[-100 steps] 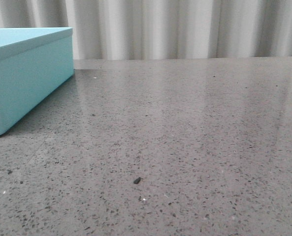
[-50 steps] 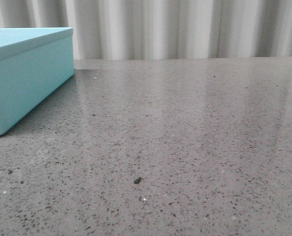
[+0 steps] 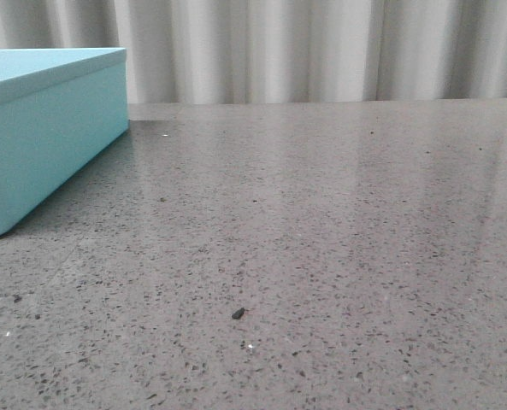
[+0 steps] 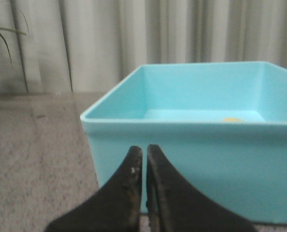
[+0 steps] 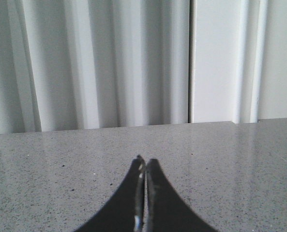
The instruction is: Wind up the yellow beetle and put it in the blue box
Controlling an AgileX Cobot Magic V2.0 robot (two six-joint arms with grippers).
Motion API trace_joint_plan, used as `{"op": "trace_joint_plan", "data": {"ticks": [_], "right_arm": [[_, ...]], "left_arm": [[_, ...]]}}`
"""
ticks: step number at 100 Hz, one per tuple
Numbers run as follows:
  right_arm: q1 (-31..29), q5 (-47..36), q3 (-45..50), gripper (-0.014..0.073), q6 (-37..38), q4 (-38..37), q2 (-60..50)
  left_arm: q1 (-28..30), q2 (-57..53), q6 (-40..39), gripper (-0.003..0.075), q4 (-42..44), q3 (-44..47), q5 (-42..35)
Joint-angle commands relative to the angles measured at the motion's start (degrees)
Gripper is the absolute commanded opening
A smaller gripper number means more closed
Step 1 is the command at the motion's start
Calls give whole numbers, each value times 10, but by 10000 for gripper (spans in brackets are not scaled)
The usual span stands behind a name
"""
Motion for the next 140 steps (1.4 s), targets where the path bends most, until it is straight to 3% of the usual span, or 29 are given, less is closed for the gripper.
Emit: {"op": "trace_joint_plan", "data": {"ticks": [1,18,115,140], "right_arm": [[0,-45,-16,-61,-3,-2,5],[0,-45,-16,-61,-3,-2,5],[0,-45,-16,-61,-3,-2,5],[-9,-47,1,-61,-3,-4,-80]], "left_arm": [[2,-19,-26,-21,2,15,23],[-10,-19,-33,-21,-2,15,124],[-18,-19,-33,-21,-4,15,124],[-18,-19,-33,-21,-4,15,124]]}}
